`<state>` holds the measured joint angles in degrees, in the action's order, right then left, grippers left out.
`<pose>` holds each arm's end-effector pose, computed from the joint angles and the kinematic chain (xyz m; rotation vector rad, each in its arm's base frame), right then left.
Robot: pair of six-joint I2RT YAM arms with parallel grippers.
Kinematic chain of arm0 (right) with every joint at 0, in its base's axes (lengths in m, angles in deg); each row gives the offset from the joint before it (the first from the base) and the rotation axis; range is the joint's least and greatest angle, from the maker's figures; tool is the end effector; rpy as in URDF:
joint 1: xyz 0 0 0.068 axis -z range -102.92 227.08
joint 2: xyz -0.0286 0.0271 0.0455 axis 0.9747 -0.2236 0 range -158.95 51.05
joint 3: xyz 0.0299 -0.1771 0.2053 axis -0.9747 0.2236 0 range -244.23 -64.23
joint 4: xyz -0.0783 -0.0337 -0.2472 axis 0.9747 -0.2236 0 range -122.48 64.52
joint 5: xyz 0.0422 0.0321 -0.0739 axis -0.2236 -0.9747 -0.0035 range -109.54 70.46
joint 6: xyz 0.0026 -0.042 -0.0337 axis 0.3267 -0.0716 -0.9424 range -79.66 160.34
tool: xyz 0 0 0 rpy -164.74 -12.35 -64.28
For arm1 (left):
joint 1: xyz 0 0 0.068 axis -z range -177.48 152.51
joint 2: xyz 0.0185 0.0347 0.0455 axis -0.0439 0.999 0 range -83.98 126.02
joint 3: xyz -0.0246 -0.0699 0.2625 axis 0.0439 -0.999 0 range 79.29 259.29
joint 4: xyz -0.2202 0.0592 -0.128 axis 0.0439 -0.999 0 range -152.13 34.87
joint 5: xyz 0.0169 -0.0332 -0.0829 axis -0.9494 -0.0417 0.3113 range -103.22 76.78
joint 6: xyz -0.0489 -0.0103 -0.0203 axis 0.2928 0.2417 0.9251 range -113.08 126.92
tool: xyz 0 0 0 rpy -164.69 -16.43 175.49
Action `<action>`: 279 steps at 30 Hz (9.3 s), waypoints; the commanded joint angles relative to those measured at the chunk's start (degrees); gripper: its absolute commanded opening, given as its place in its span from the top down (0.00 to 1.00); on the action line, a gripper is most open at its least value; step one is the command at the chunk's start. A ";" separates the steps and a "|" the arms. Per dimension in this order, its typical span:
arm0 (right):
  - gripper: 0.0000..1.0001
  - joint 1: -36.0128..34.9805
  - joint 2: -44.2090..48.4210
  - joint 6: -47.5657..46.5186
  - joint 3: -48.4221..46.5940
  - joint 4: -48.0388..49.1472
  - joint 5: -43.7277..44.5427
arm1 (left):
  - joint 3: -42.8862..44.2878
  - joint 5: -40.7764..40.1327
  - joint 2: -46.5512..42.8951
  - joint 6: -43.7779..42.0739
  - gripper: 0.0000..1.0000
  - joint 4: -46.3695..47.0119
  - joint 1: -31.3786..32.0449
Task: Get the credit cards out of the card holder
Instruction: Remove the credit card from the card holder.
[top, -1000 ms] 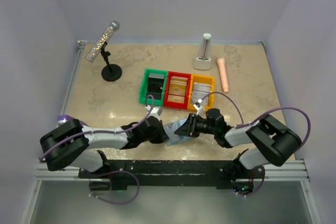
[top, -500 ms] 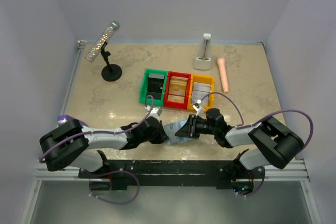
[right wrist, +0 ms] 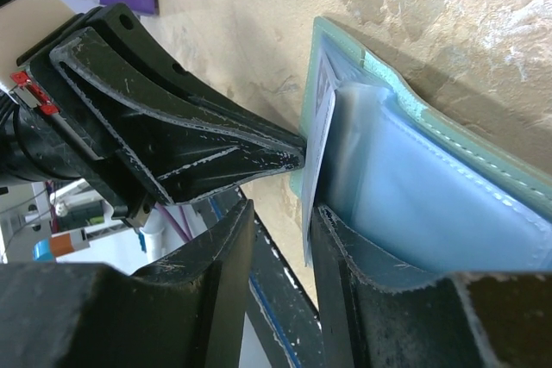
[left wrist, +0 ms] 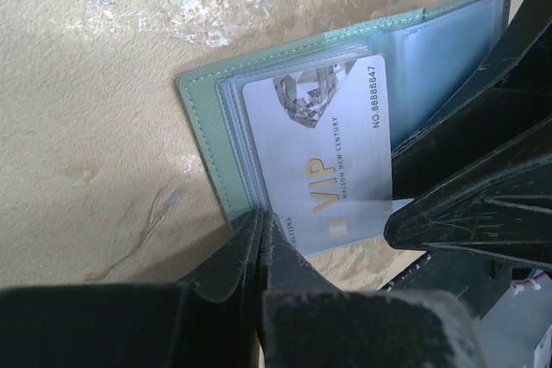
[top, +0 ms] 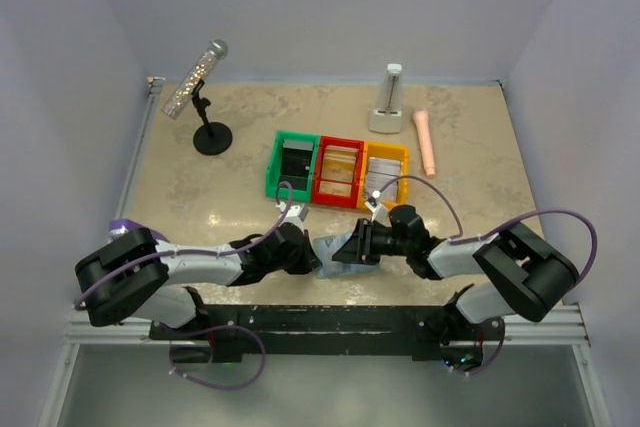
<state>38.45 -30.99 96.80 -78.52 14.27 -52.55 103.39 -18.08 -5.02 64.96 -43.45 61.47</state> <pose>0.1625 0.1547 0.1221 -0.0493 2.3929 1.5160 0.1260 -0.2035 0.1318 -0.0261 2.5087 -0.8703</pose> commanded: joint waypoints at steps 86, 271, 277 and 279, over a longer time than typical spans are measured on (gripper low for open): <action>1.00 -0.48 4.60 -2.15 -3.03 -10.83 1.81 | -3.27 -2.52 -7.68 -1.09 1.00 -6.85 0.45; 1.00 -3.12 34.58 -34.94 -30.71 -58.72 -8.58 | -17.07 21.86 -41.48 -11.37 0.51 23.97 -8.51; 1.00 -0.84 29.58 -40.89 -41.95 -73.75 11.28 | -16.36 7.34 -60.39 -14.01 0.53 1.35 -8.77; 1.00 2.32 26.60 -45.98 -43.02 -73.41 10.00 | -15.93 6.45 -63.48 -14.62 0.54 -1.21 -8.77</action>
<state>36.85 -0.57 59.69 -117.03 -53.60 -51.05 86.12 -3.77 -63.18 53.05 -32.32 53.10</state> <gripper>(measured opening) 0.008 0.467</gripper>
